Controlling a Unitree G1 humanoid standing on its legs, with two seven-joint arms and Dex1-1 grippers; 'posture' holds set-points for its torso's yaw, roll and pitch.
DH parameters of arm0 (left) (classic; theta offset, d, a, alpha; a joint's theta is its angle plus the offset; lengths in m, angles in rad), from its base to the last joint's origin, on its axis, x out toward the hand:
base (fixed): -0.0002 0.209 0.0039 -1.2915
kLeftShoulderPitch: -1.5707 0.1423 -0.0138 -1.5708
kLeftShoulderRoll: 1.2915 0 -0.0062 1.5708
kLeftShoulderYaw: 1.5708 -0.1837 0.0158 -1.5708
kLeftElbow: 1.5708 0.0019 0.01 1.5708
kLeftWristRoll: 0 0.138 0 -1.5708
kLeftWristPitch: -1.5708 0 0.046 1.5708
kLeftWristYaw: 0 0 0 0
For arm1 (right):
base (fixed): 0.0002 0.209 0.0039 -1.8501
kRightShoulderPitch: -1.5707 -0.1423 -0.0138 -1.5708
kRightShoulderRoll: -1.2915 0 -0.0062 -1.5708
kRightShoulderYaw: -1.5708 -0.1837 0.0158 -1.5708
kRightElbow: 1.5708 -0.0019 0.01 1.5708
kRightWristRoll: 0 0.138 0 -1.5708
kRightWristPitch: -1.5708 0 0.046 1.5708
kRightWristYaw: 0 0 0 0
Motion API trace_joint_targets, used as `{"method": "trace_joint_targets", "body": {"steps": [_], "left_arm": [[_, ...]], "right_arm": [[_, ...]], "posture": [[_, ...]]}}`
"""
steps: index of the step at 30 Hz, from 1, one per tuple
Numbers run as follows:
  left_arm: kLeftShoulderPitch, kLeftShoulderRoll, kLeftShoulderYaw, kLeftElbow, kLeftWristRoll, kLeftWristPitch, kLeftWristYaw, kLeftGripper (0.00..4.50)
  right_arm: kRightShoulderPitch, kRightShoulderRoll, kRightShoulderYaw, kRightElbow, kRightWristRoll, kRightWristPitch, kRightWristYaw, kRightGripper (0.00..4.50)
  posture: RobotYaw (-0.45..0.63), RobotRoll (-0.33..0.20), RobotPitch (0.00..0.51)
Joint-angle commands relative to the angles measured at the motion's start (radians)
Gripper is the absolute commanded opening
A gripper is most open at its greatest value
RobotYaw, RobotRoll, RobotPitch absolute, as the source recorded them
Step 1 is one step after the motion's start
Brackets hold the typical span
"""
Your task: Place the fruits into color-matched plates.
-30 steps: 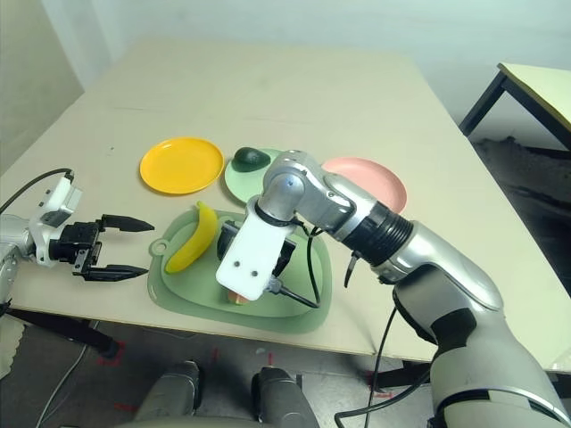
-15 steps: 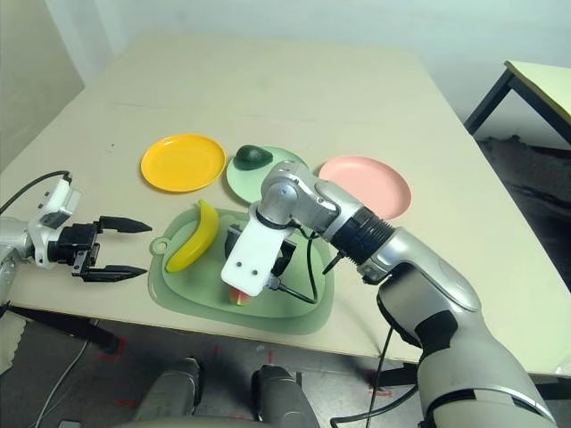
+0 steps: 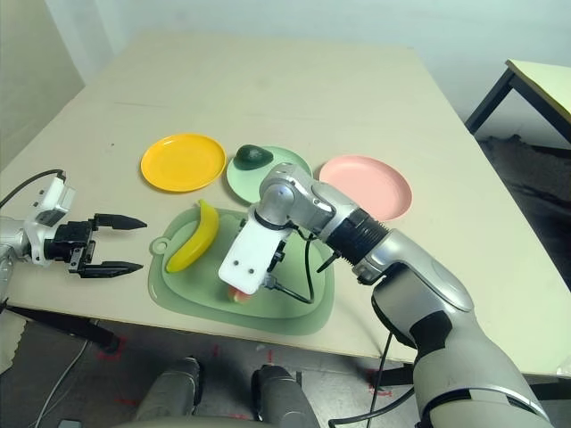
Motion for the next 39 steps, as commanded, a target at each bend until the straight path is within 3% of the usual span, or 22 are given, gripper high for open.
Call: {"method": "trace_joint_targets", "body": {"steps": [1, 11, 19, 27, 31, 35, 39], "left_arm": [[0.002, -0.006, -0.014, 0.001, 0.017, -0.016, -0.001, 4.50], [-0.009, -0.019, -0.026, 0.008, 0.026, -0.023, -0.004, 4.50], [-0.028, -0.024, -0.027, 0.029, 0.026, -0.026, -0.004, 4.50], [-0.030, -0.024, -0.029, 0.032, 0.026, -0.025, -0.007, 4.50], [-0.030, -0.020, -0.028, 0.030, 0.026, -0.023, -0.011, 4.50], [-0.034, -0.015, -0.028, 0.036, 0.029, -0.024, -0.018, 4.50], [-0.040, -0.019, -0.032, 0.046, 0.033, -0.027, -0.021, 4.50]], "right_arm": [[0.005, -0.015, 0.021, 0.014, 0.001, -0.005, 0.004, 1.70], [-0.061, -0.058, 0.030, 0.062, 0.033, 0.001, 0.004, 1.70], [-0.186, -0.045, -0.018, 0.313, -0.037, -0.077, 0.004, 1.70], [-0.172, -0.096, 0.021, 0.227, 0.011, -0.034, 0.004, 1.70], [-0.192, -0.105, 0.011, 0.214, -0.004, -0.025, 0.004, 2.90], [-0.187, -0.142, 0.008, 0.083, 0.071, 0.135, 0.004, 4.37], [-0.115, -0.142, -0.057, -0.125, 0.122, 0.466, 0.004, 4.44]], "posture": [[0.07, 0.000, 0.129], [0.05, 0.000, 0.123], [0.04, 0.000, 0.115], [0.04, 0.000, 0.118], [0.03, 0.000, 0.118], [0.03, 0.000, 0.117], [0.02, 0.000, 0.119]]}}
